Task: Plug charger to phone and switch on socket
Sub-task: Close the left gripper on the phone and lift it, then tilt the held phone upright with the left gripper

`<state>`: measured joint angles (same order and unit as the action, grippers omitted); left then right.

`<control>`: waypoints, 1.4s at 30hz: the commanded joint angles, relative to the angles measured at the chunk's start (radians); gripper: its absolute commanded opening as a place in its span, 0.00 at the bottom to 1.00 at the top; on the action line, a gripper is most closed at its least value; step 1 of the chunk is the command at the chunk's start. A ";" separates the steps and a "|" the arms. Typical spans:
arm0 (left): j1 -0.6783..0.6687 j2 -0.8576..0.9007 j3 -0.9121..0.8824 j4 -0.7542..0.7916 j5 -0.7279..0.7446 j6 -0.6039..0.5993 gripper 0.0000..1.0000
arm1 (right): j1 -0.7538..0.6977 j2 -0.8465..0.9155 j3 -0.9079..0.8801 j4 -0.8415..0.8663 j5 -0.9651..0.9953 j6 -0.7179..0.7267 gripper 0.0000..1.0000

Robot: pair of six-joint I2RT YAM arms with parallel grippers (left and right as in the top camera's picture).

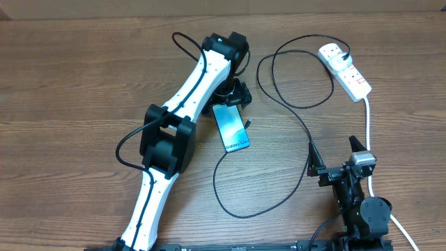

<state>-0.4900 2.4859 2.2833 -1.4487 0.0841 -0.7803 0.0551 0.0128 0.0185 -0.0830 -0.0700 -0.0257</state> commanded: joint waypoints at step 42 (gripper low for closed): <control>-0.041 0.000 -0.241 0.105 0.061 -0.051 1.00 | 0.005 -0.010 -0.010 0.003 0.013 -0.002 1.00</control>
<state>-0.5110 2.4630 2.0739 -1.3388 0.1795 -0.8169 0.0551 0.0128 0.0185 -0.0826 -0.0696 -0.0261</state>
